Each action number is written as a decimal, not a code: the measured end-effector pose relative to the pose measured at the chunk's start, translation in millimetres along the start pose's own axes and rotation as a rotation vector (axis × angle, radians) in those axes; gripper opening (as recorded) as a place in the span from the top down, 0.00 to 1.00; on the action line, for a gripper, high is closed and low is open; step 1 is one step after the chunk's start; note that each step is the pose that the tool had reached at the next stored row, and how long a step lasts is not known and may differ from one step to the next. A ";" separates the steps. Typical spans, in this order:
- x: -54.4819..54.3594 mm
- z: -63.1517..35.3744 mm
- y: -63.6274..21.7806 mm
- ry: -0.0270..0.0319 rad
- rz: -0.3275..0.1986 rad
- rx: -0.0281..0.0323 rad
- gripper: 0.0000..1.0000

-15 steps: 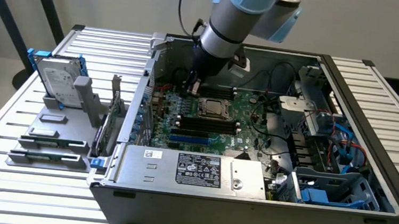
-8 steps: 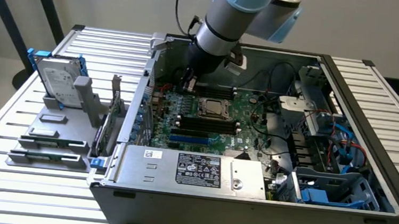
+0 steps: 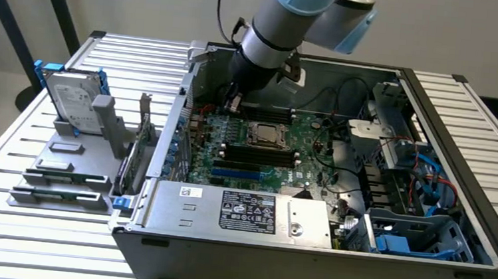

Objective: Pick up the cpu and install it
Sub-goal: 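Close the cpu cover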

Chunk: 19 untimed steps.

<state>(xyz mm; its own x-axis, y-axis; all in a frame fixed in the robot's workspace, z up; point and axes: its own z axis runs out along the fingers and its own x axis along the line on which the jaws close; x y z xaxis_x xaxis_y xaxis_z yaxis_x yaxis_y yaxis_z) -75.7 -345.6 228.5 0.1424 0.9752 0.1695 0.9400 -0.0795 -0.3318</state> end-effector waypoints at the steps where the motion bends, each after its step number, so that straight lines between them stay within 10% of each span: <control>1: 0.0 0.0 -0.1 0.0035 0.010 -0.0005 0.89; 10: -0.6 1.4 -4.5 0.0285 0.081 -0.0097 0.89; 19: 0.0 -2.6 -6.4 0.0819 0.175 -0.0227 0.89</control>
<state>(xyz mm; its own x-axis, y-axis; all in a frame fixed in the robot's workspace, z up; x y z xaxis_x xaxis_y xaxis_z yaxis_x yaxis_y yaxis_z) -80.9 -345.6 233.1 0.3282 0.9260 0.1864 0.9053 -0.2521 -0.3420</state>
